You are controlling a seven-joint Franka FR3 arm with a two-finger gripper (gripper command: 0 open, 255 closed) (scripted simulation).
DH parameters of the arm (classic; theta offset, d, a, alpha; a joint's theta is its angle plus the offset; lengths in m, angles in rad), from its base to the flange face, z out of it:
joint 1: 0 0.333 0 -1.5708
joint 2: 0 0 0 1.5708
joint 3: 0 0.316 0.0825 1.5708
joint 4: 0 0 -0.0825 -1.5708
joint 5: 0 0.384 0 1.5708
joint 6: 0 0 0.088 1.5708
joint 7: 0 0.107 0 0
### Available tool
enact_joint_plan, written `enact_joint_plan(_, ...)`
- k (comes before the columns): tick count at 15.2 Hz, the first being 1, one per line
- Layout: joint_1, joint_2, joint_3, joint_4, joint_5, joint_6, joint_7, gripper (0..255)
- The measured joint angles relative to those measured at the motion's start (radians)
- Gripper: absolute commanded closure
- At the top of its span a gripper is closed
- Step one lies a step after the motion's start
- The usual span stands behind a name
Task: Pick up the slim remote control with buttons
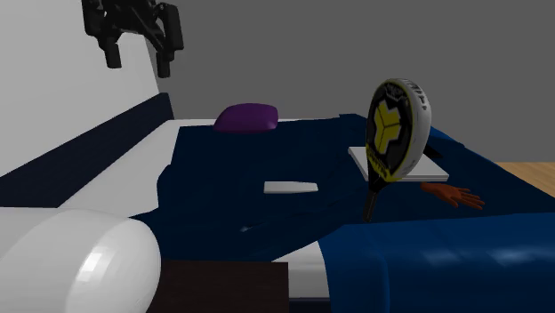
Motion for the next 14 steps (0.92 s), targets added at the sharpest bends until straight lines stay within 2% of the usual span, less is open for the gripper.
enact_joint_plan(4,-0.016,0.047,0.012,-0.019,0.005,0.068,0.042,0)
enact_joint_plan(14,-0.088,0.307,0.057,-0.063,0.019,0.387,0.243,0)
